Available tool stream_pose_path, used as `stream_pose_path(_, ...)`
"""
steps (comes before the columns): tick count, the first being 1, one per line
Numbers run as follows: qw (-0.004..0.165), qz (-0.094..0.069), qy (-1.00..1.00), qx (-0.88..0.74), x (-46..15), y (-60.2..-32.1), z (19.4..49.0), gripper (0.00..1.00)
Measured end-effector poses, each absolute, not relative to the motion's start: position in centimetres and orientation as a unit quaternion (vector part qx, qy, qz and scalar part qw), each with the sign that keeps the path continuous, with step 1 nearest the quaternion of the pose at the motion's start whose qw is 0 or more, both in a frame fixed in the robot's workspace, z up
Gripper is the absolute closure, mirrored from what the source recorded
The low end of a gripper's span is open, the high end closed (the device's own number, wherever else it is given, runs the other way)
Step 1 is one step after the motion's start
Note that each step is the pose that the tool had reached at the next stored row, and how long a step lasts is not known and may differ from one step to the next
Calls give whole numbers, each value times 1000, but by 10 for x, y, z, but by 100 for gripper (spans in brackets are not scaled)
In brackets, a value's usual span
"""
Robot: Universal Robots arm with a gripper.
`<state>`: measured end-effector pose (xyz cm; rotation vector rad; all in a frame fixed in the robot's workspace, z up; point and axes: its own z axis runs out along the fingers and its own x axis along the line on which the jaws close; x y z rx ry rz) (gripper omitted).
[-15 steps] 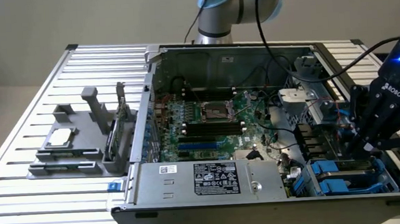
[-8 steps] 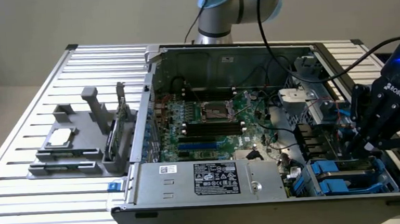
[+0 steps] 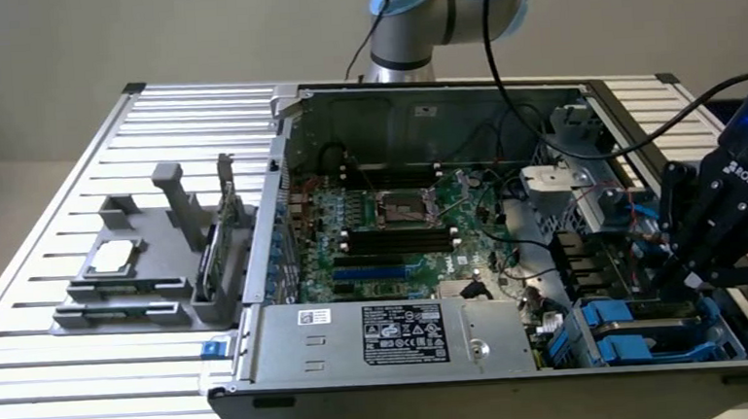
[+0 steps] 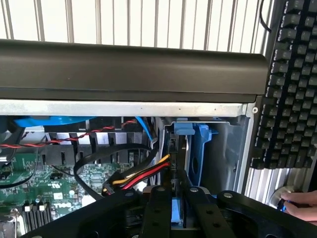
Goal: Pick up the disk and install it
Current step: 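Insert the first disk wire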
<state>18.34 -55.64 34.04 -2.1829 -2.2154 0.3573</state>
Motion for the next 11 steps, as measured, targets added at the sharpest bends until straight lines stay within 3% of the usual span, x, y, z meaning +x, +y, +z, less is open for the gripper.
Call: stream_pose_path(11,6,114,-707,-698,184,-558,340,84)
